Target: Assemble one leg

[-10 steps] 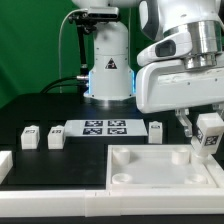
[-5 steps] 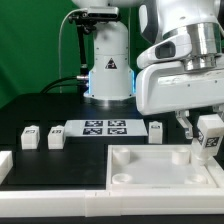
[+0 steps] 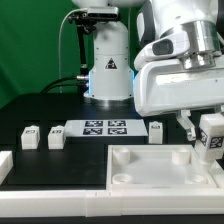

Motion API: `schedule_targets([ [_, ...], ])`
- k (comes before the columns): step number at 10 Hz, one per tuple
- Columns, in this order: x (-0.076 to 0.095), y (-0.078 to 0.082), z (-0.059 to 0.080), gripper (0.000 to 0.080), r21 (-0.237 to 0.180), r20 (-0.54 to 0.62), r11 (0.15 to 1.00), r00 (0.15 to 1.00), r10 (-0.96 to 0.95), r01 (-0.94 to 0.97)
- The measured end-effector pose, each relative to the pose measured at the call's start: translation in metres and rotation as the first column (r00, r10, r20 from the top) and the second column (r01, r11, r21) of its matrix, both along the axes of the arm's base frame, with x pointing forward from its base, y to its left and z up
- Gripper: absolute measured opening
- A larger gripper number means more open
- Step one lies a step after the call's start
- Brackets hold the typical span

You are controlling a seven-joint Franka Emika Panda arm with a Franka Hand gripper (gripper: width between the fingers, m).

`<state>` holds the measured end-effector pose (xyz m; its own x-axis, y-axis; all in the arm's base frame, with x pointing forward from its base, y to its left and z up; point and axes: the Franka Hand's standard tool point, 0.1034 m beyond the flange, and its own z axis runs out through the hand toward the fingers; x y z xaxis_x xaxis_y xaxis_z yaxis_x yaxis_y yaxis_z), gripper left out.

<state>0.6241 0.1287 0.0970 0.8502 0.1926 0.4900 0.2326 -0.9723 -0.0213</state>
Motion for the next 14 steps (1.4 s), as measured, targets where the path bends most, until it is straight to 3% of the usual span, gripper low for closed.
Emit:
schedule_targets([
  [5,0.009,-0.017,-0.004,0.0290,-0.017,0.017,1.000,1.000,0.003,-0.003],
  [10,-0.010,-0.017,-0.017,0.0290,-0.020,0.012,1.000,1.000,0.003,-0.003],
  [14,-0.012,-0.017,-0.023,0.0290,-0.021,0.039,1.000,0.999,0.007,-0.007],
])
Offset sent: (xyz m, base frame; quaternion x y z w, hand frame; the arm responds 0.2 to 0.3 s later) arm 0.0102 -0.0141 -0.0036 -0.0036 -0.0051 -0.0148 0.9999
